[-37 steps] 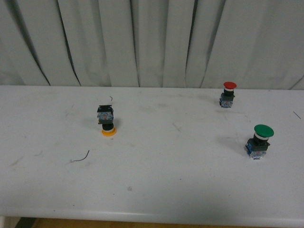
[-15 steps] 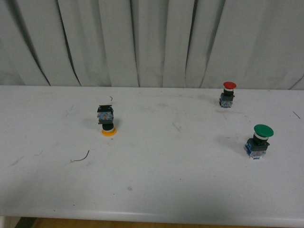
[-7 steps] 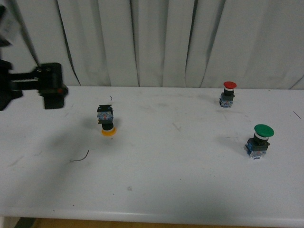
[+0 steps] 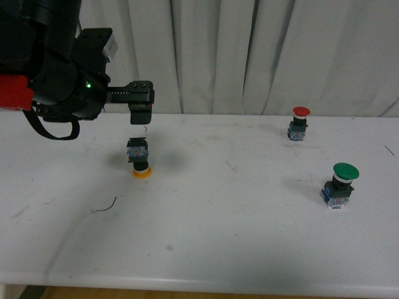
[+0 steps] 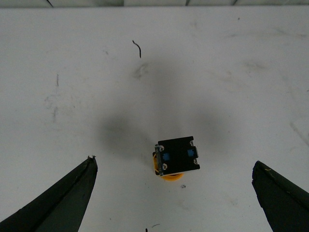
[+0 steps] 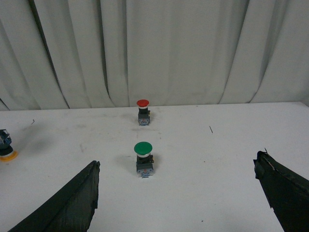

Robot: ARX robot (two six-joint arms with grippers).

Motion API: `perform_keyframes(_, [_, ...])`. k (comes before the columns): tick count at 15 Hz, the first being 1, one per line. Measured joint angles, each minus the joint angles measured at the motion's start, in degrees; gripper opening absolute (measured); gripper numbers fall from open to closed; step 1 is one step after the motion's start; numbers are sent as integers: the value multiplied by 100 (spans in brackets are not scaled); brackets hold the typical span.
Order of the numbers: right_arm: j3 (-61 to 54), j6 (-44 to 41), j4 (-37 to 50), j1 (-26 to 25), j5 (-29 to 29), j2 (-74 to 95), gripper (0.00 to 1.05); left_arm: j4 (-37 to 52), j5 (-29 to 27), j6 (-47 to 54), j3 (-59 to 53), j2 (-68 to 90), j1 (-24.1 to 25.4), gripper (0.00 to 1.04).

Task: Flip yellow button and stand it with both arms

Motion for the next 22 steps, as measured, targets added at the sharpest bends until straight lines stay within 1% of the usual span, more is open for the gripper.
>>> perform_keyframes(2, [0, 0, 2, 0, 0, 0, 98, -573, 22, -2, 498, 367, -35, 98])
perform_keyframes(5, [0, 2, 2, 0, 2, 0, 98, -835, 55, -26, 723, 525, -35, 98])
perform_keyframes(10, [0, 0, 2, 0, 0, 0, 98, -1644, 107, -306, 1517, 1008, 15, 98])
perform_keyframes(13, [0, 0, 0, 0, 2, 0, 98, -1637, 96, -291, 1620, 1196, -4, 98])
perform_keyframes(17, [0, 0, 0, 0, 0, 0, 98, -1600, -87, -68, 1740, 1469, -101, 98])
perform_keyframes(22, [0, 0, 2, 0, 0, 0, 98, -1757, -111, 9, 2009, 1659, -133, 98])
